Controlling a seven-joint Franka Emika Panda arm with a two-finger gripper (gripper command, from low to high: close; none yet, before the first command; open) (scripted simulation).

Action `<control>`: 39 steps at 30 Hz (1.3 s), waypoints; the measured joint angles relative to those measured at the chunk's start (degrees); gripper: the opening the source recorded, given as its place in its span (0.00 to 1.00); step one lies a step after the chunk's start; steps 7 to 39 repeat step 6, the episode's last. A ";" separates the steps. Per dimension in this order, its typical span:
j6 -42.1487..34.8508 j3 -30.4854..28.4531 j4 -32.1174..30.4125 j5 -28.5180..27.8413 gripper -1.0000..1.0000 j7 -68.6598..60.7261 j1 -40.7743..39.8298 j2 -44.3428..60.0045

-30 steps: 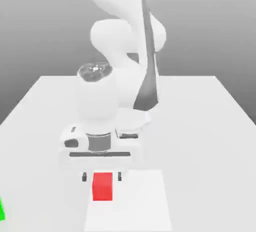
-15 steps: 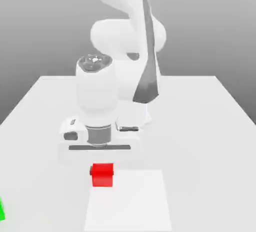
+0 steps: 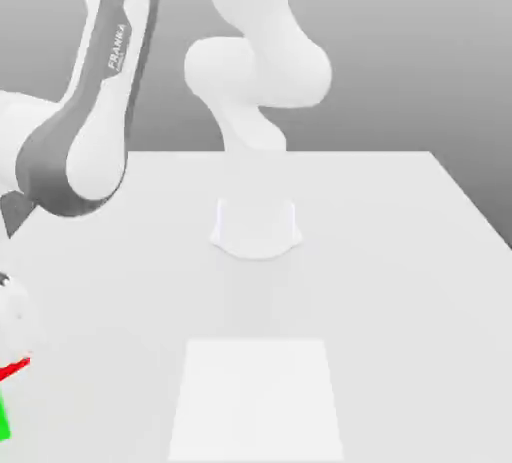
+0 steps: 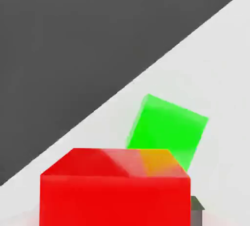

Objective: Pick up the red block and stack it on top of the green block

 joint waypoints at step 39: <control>4.28 1.41 0.78 2.29 1.00 -1.33 -1.39 5.21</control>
